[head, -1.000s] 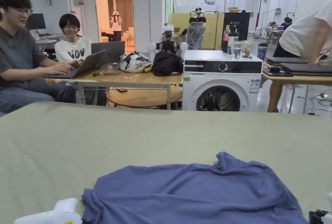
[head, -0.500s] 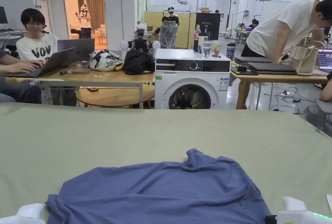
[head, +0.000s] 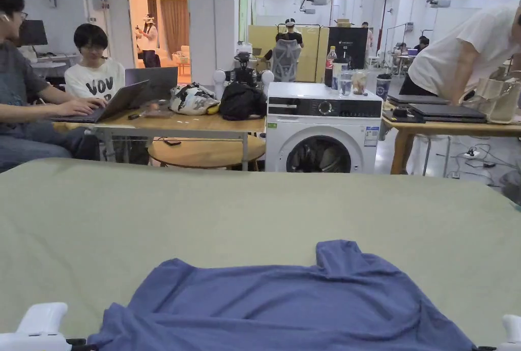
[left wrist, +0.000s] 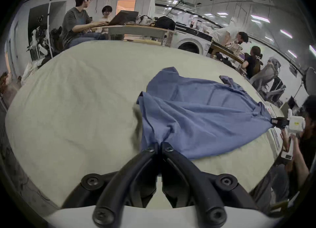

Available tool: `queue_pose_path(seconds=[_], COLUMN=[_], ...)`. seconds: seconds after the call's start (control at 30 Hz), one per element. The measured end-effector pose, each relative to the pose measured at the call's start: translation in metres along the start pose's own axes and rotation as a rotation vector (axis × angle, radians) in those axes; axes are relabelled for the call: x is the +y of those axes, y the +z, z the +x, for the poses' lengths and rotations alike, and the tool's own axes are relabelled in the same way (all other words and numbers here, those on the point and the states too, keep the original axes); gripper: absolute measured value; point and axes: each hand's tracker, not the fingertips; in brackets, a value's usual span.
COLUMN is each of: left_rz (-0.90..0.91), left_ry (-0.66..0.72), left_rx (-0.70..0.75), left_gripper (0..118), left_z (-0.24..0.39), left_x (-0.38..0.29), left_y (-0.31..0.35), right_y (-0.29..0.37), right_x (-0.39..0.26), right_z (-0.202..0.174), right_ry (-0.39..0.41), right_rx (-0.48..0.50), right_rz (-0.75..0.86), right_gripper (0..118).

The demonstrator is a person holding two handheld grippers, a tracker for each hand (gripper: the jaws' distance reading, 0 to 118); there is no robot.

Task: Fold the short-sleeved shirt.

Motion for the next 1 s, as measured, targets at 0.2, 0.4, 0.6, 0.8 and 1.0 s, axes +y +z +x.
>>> queue_pose_path(seconds=[0.2, 0.4, 0.6, 0.8, 1.0], left_rz=[-0.051, 0.116, 0.332, 0.359, 0.290], left_ry=[0.006, -0.033, -0.053, -0.081, -0.101], left_rx=[-0.013, -0.016, -0.034, -0.043, -0.053], left_gripper=[0, 52, 52, 0, 0], left_z=[-0.006, 0.003, 0.040, 0.067, 0.050], left_x=[-0.052, -0.041, 0.011, 0.032, 0.053], left_y=[0.019, 0.033, 0.035, 0.014, -0.003], right_y=[0.029, 0.046, 0.043, 0.006, -0.015], right_x=[-0.058, -0.067, -0.030, -0.010, 0.001], right_z=[0.008, -0.005, -0.064, -0.113, -0.126], right_ry=[0.042, 0.203, 0.263, 0.276, 0.276], right_rx=[0.004, -0.050, 0.029, 0.016, 0.104], right_rz=[-0.030, 0.194, 0.275, 0.291, 0.230], right_gripper=[6, 66, 63, 0, 0])
